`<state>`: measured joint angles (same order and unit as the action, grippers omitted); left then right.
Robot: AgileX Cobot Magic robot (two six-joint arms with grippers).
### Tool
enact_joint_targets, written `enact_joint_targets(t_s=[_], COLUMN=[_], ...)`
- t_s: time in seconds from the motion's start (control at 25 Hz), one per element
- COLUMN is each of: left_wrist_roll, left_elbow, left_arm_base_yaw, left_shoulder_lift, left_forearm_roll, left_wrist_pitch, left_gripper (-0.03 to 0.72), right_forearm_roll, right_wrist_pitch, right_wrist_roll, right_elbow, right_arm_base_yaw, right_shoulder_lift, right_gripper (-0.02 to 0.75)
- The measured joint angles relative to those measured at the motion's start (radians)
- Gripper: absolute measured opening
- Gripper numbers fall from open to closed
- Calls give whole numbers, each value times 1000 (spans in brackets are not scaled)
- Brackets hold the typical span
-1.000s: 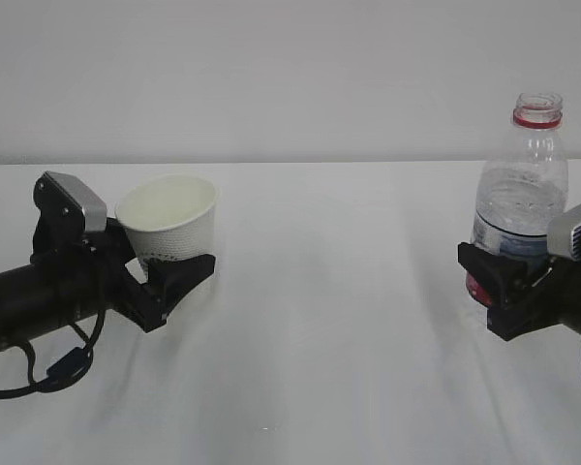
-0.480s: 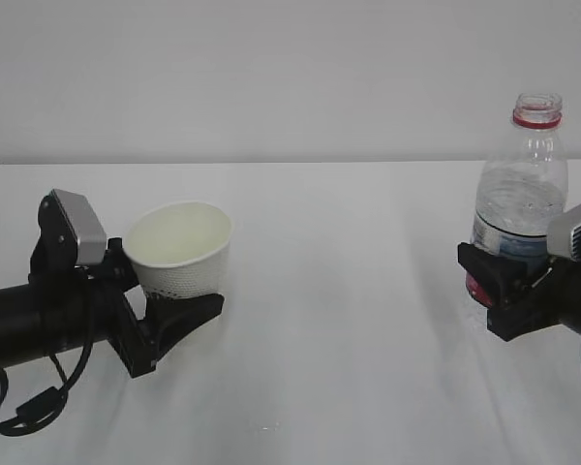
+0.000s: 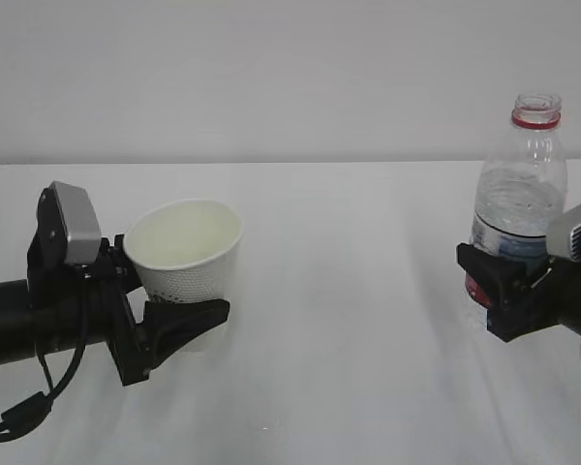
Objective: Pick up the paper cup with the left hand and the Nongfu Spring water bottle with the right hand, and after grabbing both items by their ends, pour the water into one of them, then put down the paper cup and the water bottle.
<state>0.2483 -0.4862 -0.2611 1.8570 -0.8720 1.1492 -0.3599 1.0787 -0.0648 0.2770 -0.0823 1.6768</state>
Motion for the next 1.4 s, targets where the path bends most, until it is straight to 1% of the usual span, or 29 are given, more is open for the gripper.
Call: enact_joint_targets(t_s=[0.16,0.24,0.48,0.8,1.24,1.4], left_wrist_roll=[18,23,26,27,27,27], left_elbow=[2,2,2,-5,-89,-114], left_arm_base_yaw=[-2,-17,-89,-160,-275,-313], left_shoulder_lift=[-2,-2,-2,-2,-2,-2], left_forearm_roll=[-33,-35,-38,-33,-30,5], left_wrist_pitch=[0,0,0,0,0,0], left_gripper=[585,585,585,585,585,585], right_forearm_roll=[-18,-26,-34,-38,-40,-40], right_wrist_pitch=[0,0,0,0,0,0], right_wrist_roll=[0,0,0,0,0,0], right_elbow=[0,0,0,0,0,0], right_arm_base_yaw=[0,0,0,0,0,0], right_shoulder_lift=[0,0,0,0,0,0], right_gripper=[482,483,482,482,482,482])
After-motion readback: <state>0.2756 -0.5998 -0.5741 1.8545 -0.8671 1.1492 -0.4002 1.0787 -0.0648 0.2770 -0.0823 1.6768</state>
